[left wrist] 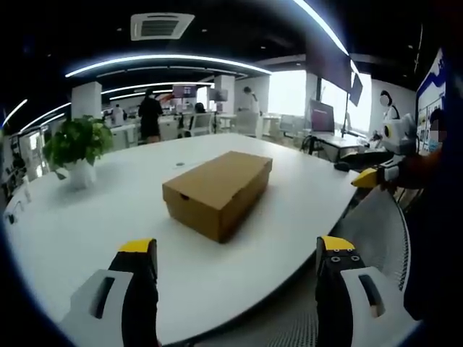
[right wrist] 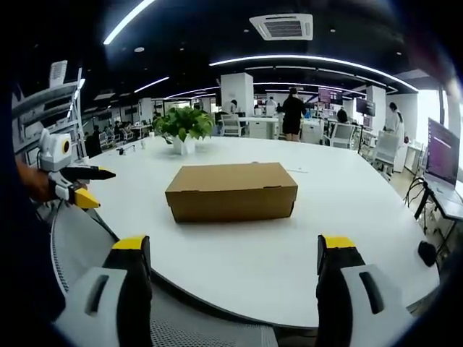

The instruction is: Operate the shoe box by opening the lid, removing the specified soft item, and placing it in the target area until the item is outside and the box remains undamaged.

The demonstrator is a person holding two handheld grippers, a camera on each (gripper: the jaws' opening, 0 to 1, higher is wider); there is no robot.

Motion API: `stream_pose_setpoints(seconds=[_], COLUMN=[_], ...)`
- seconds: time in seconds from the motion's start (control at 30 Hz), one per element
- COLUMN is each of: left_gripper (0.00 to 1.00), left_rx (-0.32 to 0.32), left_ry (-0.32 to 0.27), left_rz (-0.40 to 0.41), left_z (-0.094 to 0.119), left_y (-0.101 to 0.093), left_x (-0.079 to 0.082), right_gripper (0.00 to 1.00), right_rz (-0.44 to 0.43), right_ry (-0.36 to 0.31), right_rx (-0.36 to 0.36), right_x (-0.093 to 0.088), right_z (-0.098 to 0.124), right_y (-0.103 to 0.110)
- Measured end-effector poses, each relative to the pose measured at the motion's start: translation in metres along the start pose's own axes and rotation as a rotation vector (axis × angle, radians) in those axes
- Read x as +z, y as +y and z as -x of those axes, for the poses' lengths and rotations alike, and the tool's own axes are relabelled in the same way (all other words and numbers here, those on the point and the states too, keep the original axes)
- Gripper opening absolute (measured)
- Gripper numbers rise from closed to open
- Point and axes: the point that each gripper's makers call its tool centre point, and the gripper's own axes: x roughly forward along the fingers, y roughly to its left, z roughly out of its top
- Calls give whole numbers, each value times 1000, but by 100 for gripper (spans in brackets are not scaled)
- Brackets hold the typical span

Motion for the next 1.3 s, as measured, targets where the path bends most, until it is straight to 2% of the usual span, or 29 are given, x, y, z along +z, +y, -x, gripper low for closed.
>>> stream_pose_setpoints(seconds=[0.9,1.3], left_gripper=[92,94], left_rx=[-12,-23], left_ry=[19,39], left_rz=[19,45], left_z=[-3,-6], left_y=[1,3], left_x=[-2,-2], right_gripper=[91,93], right_rz=[-8,-47], right_ry=[22,21], right_rx=[5,10], right_x=[-1,4], right_z=[-4,-7], right_y=[-2,-7])
